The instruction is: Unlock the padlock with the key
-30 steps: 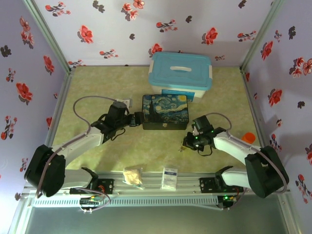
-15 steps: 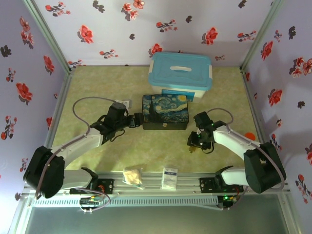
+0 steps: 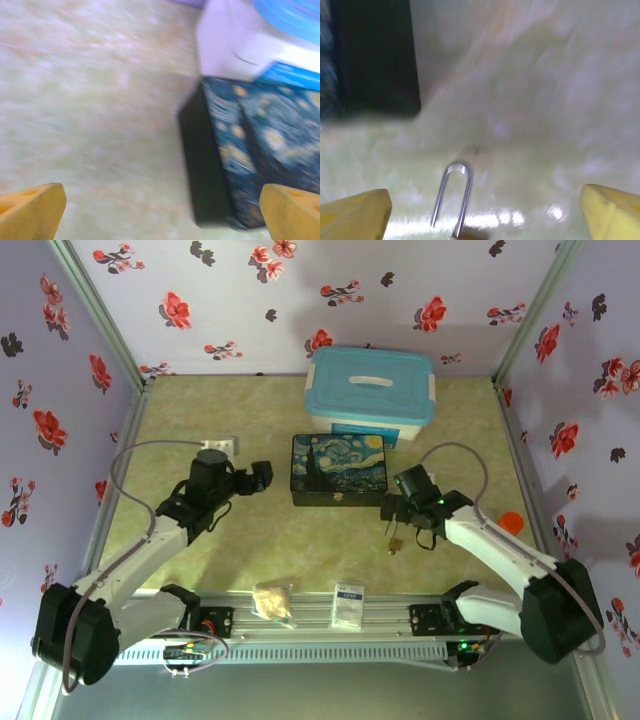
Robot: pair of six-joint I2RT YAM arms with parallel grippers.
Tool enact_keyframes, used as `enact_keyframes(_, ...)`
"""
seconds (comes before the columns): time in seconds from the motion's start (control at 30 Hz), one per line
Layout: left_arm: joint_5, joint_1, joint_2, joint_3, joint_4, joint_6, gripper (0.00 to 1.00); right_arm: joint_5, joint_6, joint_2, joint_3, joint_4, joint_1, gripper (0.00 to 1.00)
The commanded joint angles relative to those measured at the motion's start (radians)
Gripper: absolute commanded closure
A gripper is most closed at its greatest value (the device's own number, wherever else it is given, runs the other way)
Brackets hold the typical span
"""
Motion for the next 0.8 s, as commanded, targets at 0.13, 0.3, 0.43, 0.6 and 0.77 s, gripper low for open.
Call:
enact_keyframes(0.13, -0.329, 0.132, -0.035, -0.096, 0.199, 0.380, 0.00, 0.220, -0.274, -0.080, -0.149, 0.497, -0.235, 0.01)
enact_keyframes(0.3, -0.179, 0.322, 0.048, -0.278, 0.573, 0.435, 0.00, 0.125, -0.354, 0.015, -0.177, 0.681, -0.403, 0.00)
enact_keyframes(0.43, -0.158, 0.378, 0.264, -0.293, 0.787, 0.447, 0.00, 0.068, -0.450, 0.178, -0.264, 1.021, -0.445, 0.01)
enact_keyframes(0.6, -0.096, 0.447, 0.501, -0.310, 1.055, 0.379, 0.00, 0.042, -0.418, 0.284, -0.247, 1.190, -0.478, 0.01)
enact_keyframes(0.77, -0.067, 0.450, 0.492, -0.287, 0.994, 0.381, 0.00, -0.046, -0.425, 0.431, -0.276, 1.390, -0.494, 0.01)
